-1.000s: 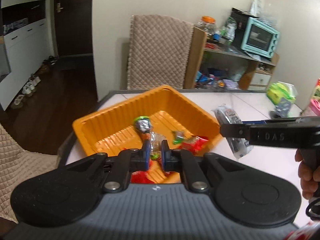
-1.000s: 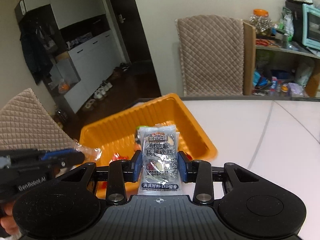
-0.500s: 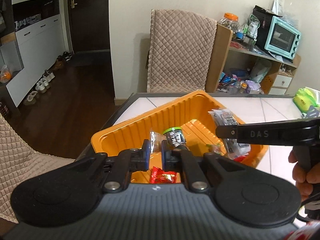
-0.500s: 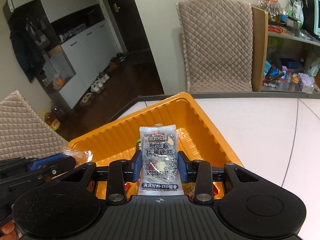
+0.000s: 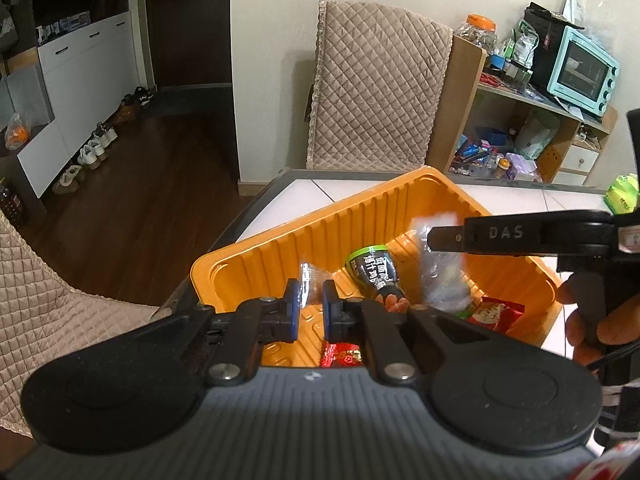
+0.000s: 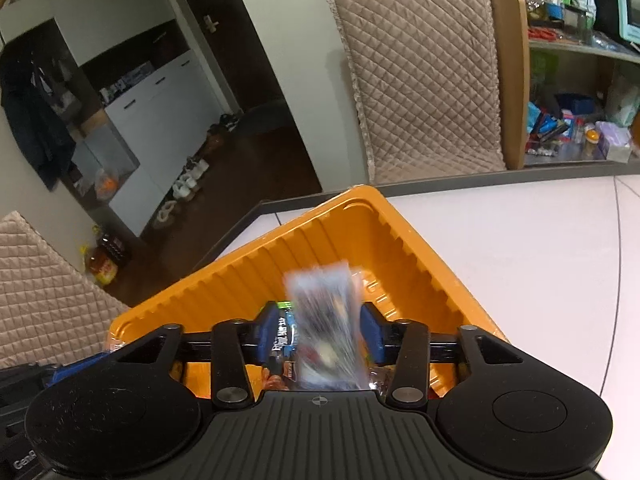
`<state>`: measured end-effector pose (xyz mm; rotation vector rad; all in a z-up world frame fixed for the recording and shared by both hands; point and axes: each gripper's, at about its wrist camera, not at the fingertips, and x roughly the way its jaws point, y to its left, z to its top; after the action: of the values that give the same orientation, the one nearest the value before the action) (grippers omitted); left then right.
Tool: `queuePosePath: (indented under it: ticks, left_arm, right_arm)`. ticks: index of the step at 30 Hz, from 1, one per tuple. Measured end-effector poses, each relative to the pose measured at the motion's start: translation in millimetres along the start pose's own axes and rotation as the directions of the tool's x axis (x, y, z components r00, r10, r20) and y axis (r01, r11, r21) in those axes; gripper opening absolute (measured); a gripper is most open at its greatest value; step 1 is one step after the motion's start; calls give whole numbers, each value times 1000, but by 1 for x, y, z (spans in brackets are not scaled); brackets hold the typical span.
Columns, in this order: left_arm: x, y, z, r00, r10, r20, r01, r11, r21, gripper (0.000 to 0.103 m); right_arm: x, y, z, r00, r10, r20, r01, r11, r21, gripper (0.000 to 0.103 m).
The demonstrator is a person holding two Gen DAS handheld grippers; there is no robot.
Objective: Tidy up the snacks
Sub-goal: 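Carry the caramel candy and snack packet over the orange tray with both tools, then open both tools to drop the caramel and snack packet into the tray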
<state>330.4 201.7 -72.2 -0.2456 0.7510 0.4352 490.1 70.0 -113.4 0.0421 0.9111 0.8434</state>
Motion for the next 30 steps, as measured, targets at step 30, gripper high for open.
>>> queuePosePath:
  ticks: [30]
  left_arm:
    - [-10,9,4,999,-30,-17,29,998,-56,35]
  right_arm:
    - [-42,18,-33,999,16,-29,-20,991,-134,68]
